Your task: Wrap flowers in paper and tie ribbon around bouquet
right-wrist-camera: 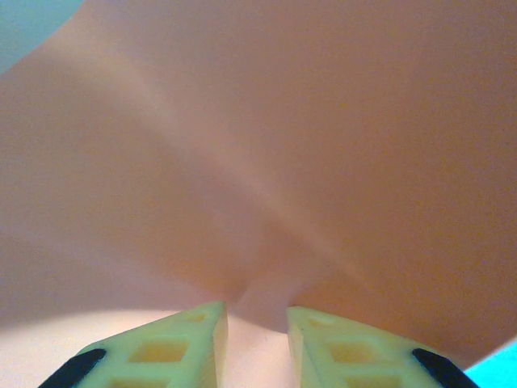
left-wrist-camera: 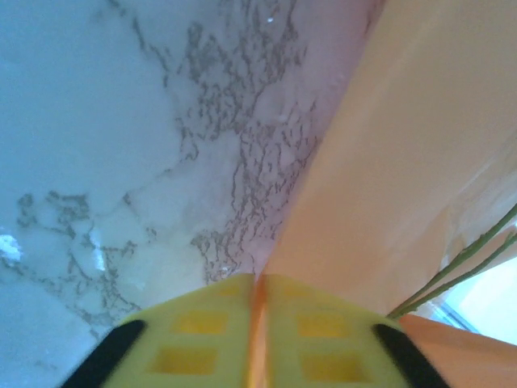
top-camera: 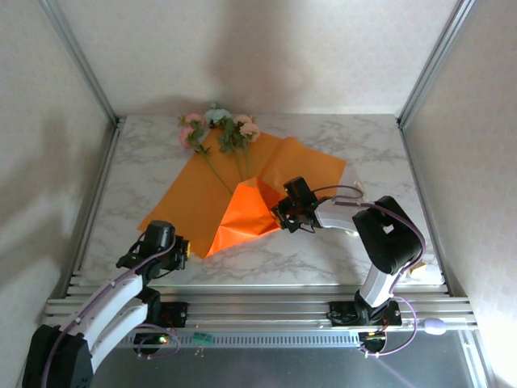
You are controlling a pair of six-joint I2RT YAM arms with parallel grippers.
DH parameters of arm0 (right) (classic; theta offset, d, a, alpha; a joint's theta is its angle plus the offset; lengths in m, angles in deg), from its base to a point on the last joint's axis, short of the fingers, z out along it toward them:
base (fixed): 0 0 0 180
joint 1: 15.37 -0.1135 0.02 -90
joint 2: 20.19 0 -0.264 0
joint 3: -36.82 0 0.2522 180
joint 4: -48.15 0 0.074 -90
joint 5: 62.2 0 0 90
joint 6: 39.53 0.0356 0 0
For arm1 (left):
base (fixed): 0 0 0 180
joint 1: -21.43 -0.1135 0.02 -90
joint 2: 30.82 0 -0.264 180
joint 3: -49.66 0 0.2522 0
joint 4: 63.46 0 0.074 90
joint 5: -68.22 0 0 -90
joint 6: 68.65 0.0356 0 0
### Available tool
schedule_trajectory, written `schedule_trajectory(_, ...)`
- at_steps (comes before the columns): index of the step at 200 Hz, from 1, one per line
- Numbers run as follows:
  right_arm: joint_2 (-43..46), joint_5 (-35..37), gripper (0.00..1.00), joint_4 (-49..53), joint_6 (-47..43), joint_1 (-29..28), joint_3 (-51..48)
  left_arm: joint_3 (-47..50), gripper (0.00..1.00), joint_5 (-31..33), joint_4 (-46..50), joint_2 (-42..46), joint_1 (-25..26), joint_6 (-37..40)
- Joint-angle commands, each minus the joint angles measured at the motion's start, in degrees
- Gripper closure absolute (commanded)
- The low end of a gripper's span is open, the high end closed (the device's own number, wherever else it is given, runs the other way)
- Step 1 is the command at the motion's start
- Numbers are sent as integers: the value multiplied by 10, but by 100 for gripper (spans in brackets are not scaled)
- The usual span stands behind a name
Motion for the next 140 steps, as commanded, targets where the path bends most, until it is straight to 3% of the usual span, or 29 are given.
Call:
schedule_trajectory(1,-26,4,72,69,9,0,-4,-31,100,19,25,-16,-5,28)
schedule_trajectory(38,-31,7,75,88,23,0,1,-95,100,37,113,-68,-5,112)
schedule_trajectory(89,-48,11,78,124,55,0,14,-101,100,80,181,-82,-16,205)
schedule_trajectory(140,-63,12,78,150,56,0,34,-108,100,106,166,-125,-29,267)
